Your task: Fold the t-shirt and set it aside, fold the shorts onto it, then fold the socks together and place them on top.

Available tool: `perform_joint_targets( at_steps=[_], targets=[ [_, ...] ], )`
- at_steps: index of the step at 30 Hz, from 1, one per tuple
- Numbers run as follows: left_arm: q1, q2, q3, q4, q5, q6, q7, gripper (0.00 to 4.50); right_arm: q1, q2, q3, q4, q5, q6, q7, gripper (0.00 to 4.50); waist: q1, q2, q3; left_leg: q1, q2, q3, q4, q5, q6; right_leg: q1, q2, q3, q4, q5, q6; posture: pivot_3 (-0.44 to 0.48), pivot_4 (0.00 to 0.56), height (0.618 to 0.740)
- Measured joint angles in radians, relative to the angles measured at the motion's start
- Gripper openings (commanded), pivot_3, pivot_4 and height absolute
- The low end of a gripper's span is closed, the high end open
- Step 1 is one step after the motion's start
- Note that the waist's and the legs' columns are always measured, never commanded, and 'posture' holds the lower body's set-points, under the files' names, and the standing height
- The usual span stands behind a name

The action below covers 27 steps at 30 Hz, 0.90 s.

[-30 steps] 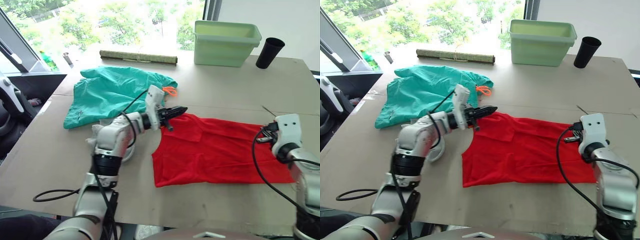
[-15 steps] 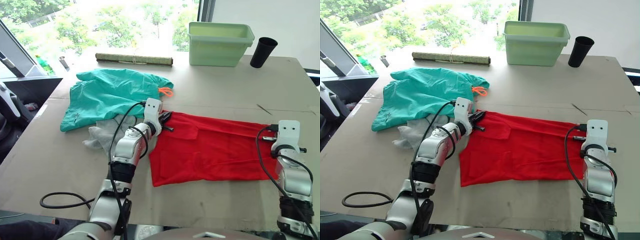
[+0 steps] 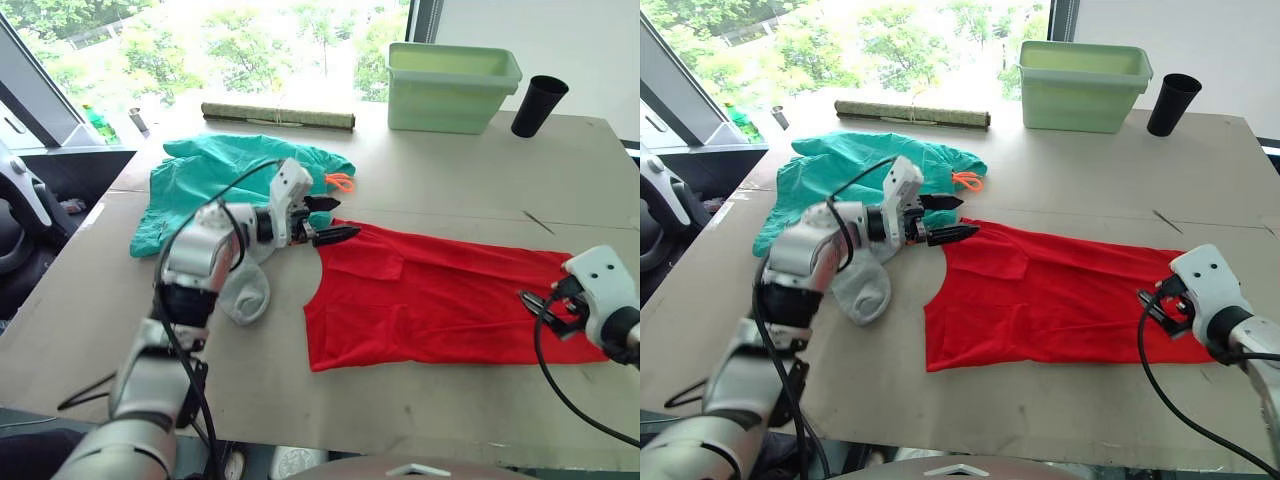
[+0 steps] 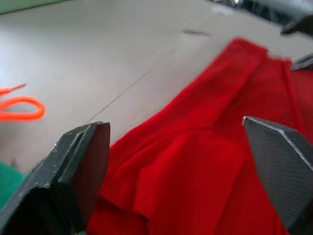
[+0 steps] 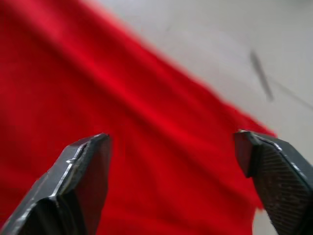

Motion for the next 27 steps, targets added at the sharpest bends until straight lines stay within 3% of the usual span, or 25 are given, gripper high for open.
perform_joint_targets(
  at_steps=[5,13,19,22,27],
  targets=[
    [-0.169,-0.027,-0.150,0.296,0.170,-0.180,-0.170,4.41,0.001,-0.163,-0.050,0.007,0.063,0.091,0.133,4.15,0.002,-0.003,0.002,-0.003,0.000,-0.001,-0.001,-0.001,0.001,-0.001,0.001,0.000,-0.001,0.002,0.002,0.000,0.150,0.740],
    [-0.365,-0.185,-0.187,0.759,0.382,-0.492,-0.090,4.41,0.050,-0.237,-0.027,0.067,0.059,0.183,0.138,4.15,0.004,-0.008,0.004,-0.011,0.000,-0.002,0.001,-0.001,0.002,-0.004,0.001,-0.003,-0.008,0.003,0.004,0.000,0.150,0.740],
    [-0.466,-0.249,-0.226,0.932,0.523,-0.571,-0.016,4.41,0.115,-0.282,-0.017,0.045,0.062,0.284,0.139,4.15,0.004,-0.009,0.004,-0.016,-0.001,-0.003,0.002,-0.002,0.003,-0.006,0.001,-0.003,-0.009,0.004,0.008,0.000,0.150,0.740],
    [-0.484,-0.271,-0.239,0.952,0.578,-0.595,0.016,3.60,0.089,-0.293,0.073,0.074,0.056,0.282,0.117,2.76,0.002,-0.009,0.003,-0.014,-0.001,-0.003,0.003,-0.003,0.006,-0.006,0.000,-0.003,-0.008,0.005,0.009,0.000,0.150,0.740],
    [-0.475,-0.283,-0.232,0.969,0.597,-0.592,-0.033,1.27,0.063,-0.300,0.195,0.081,0.054,0.276,0.096,0.32,0.000,-0.012,-0.001,-0.010,0.000,-0.005,0.006,-0.003,0.006,-0.004,-0.001,-0.004,-0.004,0.003,0.012,0.000,0.150,0.740]
  ],
)
